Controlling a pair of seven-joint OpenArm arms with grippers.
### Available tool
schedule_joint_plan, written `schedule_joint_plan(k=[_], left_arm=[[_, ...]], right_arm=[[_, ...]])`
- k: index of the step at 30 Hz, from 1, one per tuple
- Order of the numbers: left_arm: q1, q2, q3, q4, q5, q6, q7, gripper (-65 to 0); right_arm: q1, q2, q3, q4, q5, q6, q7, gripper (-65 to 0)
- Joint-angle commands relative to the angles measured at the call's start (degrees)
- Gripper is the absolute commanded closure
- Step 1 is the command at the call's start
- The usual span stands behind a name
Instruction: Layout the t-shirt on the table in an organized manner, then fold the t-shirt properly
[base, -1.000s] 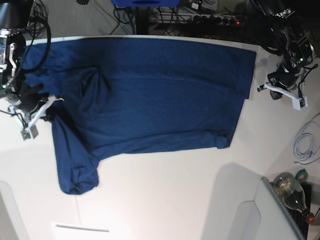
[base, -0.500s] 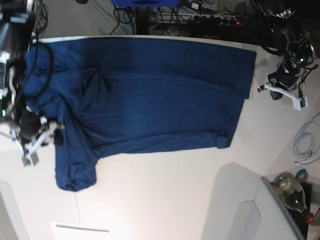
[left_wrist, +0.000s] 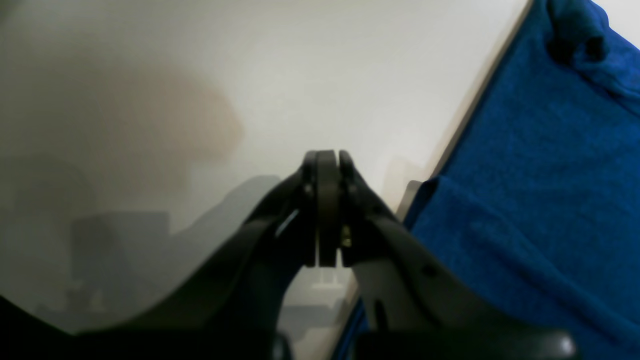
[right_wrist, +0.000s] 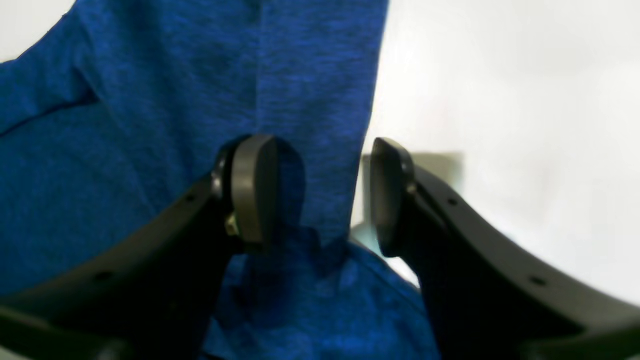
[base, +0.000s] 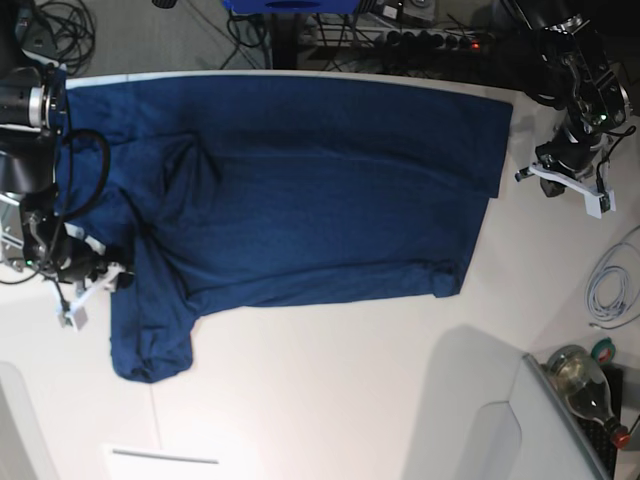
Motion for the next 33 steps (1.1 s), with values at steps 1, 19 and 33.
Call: schedule_joint_plan(k=[1, 19, 33], left_arm=[[-0.33, -0.89, -0.14, 0.83, -0.50, 0.08, -1.15, 0.0], [-8.24, 1.04, 11.73, -1.89, -0.50, 0.34, -1.06, 0.0], [-20.99, 4.74, 11.82, -16.22, -0.50, 0.43, -1.50, -40.8]], right_arm=[[1.05, 1.02, 0.21, 0.65, 0.69, 0.52, 0.85, -21.0], [-8.54, 1.29, 0.47, 29.40, 0.78, 0.52, -6.10, 0.0], [-10.30, 1.29, 0.47, 35.47, 0.78, 0.52, -8.56, 0.0]])
